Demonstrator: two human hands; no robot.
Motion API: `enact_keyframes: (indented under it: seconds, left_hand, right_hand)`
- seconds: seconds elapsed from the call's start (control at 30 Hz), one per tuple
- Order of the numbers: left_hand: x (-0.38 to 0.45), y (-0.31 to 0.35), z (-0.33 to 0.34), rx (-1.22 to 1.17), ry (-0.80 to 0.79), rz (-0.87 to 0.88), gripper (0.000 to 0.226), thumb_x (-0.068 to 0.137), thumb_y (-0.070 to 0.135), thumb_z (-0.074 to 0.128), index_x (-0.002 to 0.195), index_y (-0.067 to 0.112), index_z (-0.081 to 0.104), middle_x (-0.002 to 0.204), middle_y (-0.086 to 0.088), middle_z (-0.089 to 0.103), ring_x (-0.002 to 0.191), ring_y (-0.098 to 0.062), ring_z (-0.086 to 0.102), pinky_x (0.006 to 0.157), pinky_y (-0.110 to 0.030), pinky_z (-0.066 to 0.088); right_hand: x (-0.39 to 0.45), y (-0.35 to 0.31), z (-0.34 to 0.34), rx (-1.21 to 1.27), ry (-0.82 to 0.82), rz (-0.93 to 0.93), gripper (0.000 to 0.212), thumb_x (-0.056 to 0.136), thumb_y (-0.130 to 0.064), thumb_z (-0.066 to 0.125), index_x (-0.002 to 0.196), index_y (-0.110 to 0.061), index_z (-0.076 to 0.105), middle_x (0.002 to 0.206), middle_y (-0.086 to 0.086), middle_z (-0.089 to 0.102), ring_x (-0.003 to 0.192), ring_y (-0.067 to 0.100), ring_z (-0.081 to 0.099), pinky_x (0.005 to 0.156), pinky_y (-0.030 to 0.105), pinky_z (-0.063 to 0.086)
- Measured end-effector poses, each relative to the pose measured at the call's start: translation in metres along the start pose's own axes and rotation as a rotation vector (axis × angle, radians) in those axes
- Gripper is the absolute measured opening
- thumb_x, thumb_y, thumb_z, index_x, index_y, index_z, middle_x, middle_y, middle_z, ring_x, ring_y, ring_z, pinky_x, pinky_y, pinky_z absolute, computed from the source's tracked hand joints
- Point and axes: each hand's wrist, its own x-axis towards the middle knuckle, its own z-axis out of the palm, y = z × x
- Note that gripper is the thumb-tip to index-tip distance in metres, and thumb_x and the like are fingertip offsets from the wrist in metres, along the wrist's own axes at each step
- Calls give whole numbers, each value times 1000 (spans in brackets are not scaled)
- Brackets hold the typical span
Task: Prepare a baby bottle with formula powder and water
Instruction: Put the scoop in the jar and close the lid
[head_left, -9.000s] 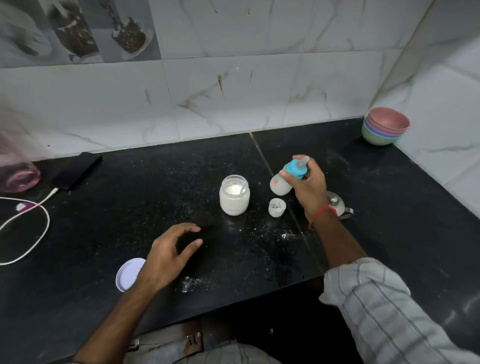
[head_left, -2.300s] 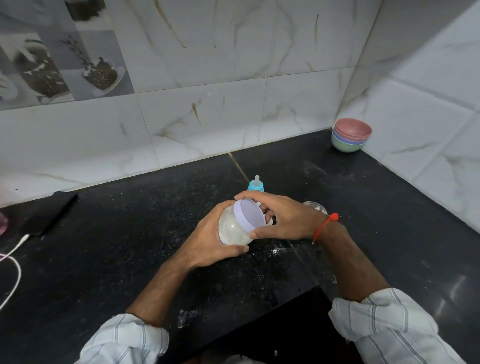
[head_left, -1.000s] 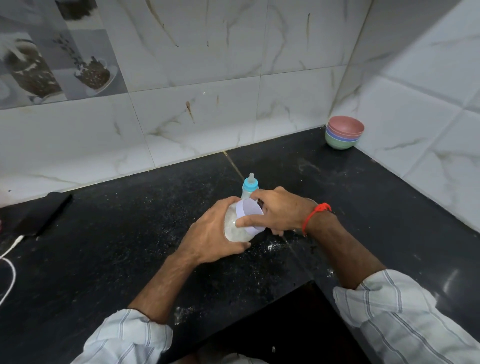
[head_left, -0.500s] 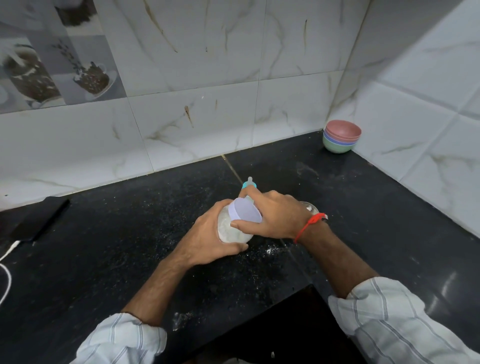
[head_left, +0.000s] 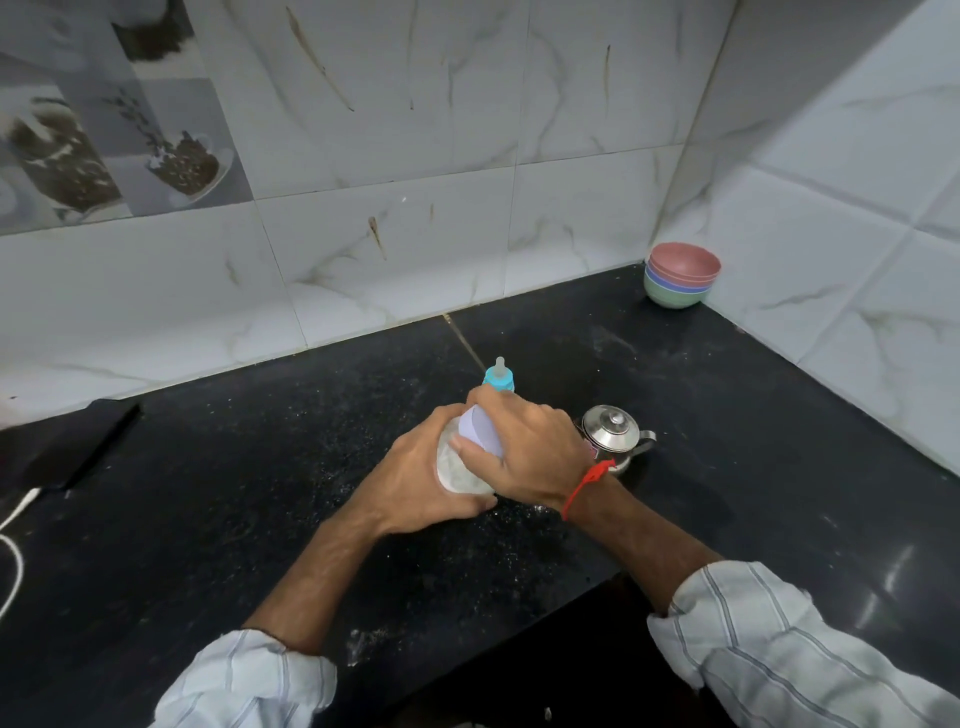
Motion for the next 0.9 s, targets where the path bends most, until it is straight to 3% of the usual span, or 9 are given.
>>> enact_keyframes:
  seconds: [0.1,0.2,0.3,0.43,0.5,0.63,0.7,0.77,0.9]
  left_hand:
    - [-1,1,-2,-28,-22,4,94,56,52,94,124,73,34,122,38,57,110,7,63,78,-18,59]
    - [-2,4,7,-49,45,12,94,56,50,94,127,69,35,122,38,58,110,9,62,77,-11,55]
    - [-1,5,15,-59,100,1,90,55,51,89,126,67,36,121,38,57,109,10,61,77,-16,55]
    - [-1,5,23,-15,147,-33,93,56,53,84,137,53,38,121,30,58,108,5,62,83,-30,60]
    - [-2,3,31,-32,183,-45,95,58,58,87,139,52,37,128,27,57,113,3,61,88,-34,60]
    - [4,-16,37,24,253,-47,98,58,73,85,139,57,34,131,35,50,119,2,54,92,-33,54]
    - [11,-34,37,17,354,-135,101,55,77,82,142,54,34,128,34,46,125,-2,39,104,-35,43]
    - [21,-55,38,-9,426,-270,110,54,76,83,148,44,35,137,15,44,132,-13,30,110,-39,32]
    - [49,-83,43,-77,477,-423,112,63,55,96,155,32,35,151,-2,34,140,-30,33,114,-49,36]
  right_hand:
    - [-2,5,-1,55,-28,-145,63,94,-61,44,128,-11,64,109,7,68,81,29,67,61,37,55]
    - [2,7,-3,45,19,-134,57,93,-55,45,116,-7,66,99,8,68,68,29,62,54,33,49]
    - [1,4,0,0,37,-96,54,95,-55,42,112,-9,64,94,8,67,58,26,55,55,28,38]
    - [-3,0,5,-24,32,15,53,95,-57,37,114,-14,61,96,8,66,60,31,63,56,29,38]
    - [-3,3,5,18,-6,15,56,95,-60,37,119,-15,61,105,7,66,68,30,65,57,32,47]
    - [-10,7,9,202,-58,251,65,89,-77,35,136,-34,48,128,-5,62,103,27,68,84,44,58]
    - [-17,10,13,286,-27,394,63,91,-78,33,139,-38,42,120,-9,64,105,23,66,88,45,55]
    - [-25,20,16,351,21,480,51,99,-68,38,138,-34,45,104,-9,66,99,16,65,85,42,52]
    - [-46,37,18,404,72,580,25,108,-53,40,118,-35,53,89,-12,69,89,4,66,77,34,50]
